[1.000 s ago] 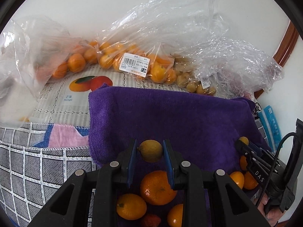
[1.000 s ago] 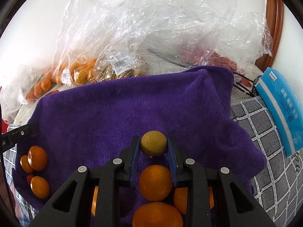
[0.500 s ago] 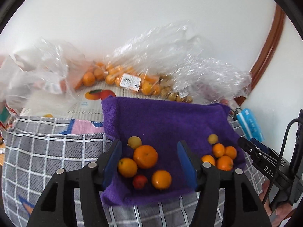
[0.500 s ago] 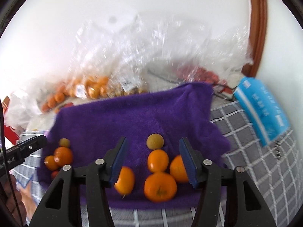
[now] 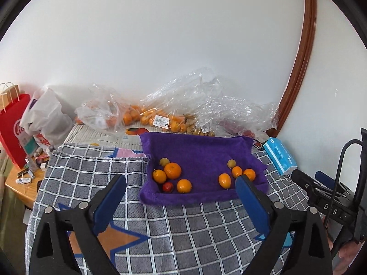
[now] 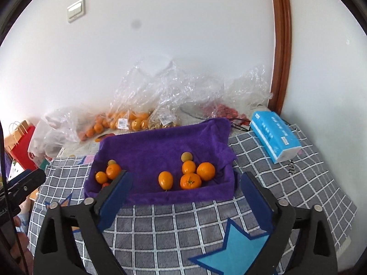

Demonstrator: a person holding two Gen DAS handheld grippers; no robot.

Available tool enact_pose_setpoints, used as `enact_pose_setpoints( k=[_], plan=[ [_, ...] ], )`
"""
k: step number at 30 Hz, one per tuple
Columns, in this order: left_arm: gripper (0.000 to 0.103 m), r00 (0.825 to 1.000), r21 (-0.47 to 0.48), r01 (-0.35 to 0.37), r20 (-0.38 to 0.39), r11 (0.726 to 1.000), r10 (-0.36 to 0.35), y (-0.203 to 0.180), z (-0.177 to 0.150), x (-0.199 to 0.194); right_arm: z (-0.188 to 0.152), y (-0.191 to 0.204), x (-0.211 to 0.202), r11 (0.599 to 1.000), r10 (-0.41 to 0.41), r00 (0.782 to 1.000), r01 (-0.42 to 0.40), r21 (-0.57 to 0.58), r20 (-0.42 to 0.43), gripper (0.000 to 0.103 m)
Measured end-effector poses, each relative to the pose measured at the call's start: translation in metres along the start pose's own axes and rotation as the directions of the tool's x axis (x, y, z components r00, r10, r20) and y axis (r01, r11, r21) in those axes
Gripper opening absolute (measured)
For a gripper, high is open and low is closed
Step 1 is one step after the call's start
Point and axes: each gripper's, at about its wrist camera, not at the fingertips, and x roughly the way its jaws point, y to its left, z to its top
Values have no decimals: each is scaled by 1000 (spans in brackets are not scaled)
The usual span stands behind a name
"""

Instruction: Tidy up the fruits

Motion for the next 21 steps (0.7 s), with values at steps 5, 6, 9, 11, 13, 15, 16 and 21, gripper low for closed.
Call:
enact_pose_setpoints(
  k=[5,6,9,11,13,15,16,21],
  plan=[
    [97,1000,2,-19,24,1000,19,-3,-9,-24,-10,2,-27,1000,-18,1000,18,4,15,101],
    [97,999,2,-19,27,1000,19,-4,-11,-26,-12,1,-30,1000,-15,1000,15,5,18,101],
    [97,999,1,-34,43,999,34,-5,-15,-37,-16,2,-42,1000,-25,999,26,-7,30,101],
    [97,998,-1,-39,50,999,39,-5,-15,-41,-18,2,-46,1000,-28,999,28,-8,30,101],
    [97,998,1,-39,49,999,39,-6,-16,-42,-20,3,-50,1000,-20,999,20,-6,27,101],
    [97,998,4,-42,51,999,42,-7,-17,-44,-22,3,-53,1000,-24,999,24,-3,28,101],
    [97,998,7,-46,52,999,45,-8,-17,-45,-22,4,-53,1000,-27,999,27,-4,29,101],
    [97,996,14,-68,53,998,67,-9,-18,-47,-23,3,-56,999,-34,999,34,2,28,101]
  ],
)
